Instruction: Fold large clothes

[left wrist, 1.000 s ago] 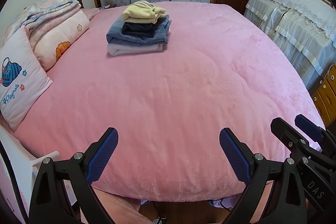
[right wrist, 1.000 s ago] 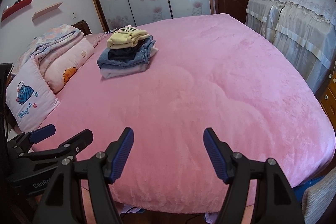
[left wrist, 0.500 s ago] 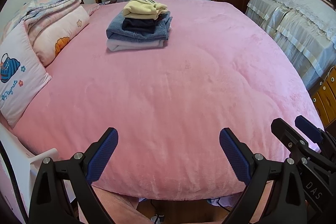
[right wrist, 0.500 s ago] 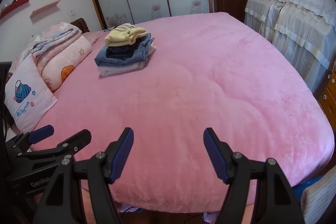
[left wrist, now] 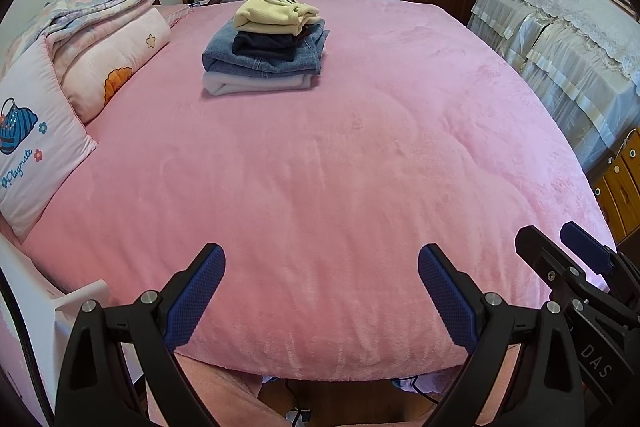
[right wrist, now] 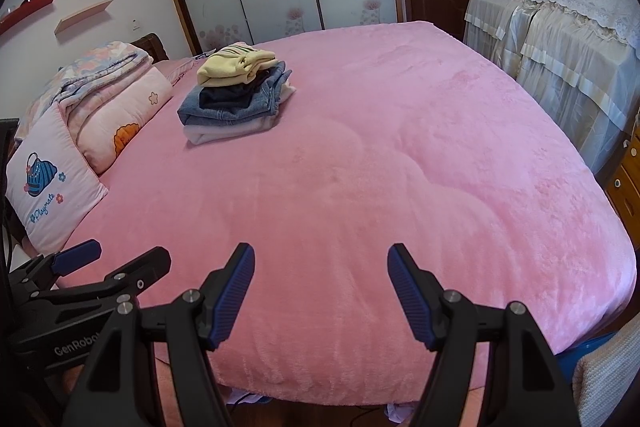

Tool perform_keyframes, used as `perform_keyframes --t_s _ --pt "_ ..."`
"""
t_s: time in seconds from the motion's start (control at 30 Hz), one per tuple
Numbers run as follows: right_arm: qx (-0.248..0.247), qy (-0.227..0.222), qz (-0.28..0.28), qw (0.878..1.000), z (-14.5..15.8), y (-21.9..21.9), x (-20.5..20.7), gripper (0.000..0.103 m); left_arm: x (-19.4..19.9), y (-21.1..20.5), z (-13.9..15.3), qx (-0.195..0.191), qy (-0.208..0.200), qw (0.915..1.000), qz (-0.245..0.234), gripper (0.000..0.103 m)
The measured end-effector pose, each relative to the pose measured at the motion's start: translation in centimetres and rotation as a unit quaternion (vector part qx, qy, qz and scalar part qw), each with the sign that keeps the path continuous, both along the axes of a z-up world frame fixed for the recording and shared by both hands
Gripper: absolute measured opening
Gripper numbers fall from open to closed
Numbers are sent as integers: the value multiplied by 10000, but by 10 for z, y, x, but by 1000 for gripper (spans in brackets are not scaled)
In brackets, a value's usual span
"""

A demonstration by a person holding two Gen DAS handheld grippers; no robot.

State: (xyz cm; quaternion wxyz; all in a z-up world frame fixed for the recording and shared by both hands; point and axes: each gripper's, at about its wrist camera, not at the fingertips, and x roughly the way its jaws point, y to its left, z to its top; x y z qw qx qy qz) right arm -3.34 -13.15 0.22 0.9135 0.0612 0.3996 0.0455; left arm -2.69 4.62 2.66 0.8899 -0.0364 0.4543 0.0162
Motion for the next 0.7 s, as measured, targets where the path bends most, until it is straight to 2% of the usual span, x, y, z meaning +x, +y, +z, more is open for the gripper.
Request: perform_keyframes --t_s 0.7 --pt "-11 3 4 10000 1 0 -1 69 -2 0 -3 -34 28 10000 12 96"
